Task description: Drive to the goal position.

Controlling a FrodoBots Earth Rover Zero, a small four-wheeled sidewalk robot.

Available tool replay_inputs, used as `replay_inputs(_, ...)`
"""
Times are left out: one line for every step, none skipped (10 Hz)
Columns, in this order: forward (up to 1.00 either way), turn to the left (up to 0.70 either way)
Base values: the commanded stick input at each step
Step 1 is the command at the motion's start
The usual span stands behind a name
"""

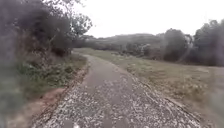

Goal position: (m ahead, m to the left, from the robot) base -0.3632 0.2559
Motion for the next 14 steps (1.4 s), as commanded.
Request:
replay_inputs(0.7,0.0)
replay_inputs(0.7,0.0)
replay_inputs(0.7,0.0)
replay_inputs(0.7,0.0)
replay_inputs(0.7,0.0)
replay_inputs(0.7,0.0)
replay_inputs(0.7,0.0)
replay_inputs(0.7,0.0)
replay_inputs(0.7,0.0)
replay_inputs(0.7,0.0)
replay_inputs(0.7,0.0)
replay_inputs(0.7,0.0)
replay_inputs(0.7,0.0)
replay_inputs(0.7,0.0)
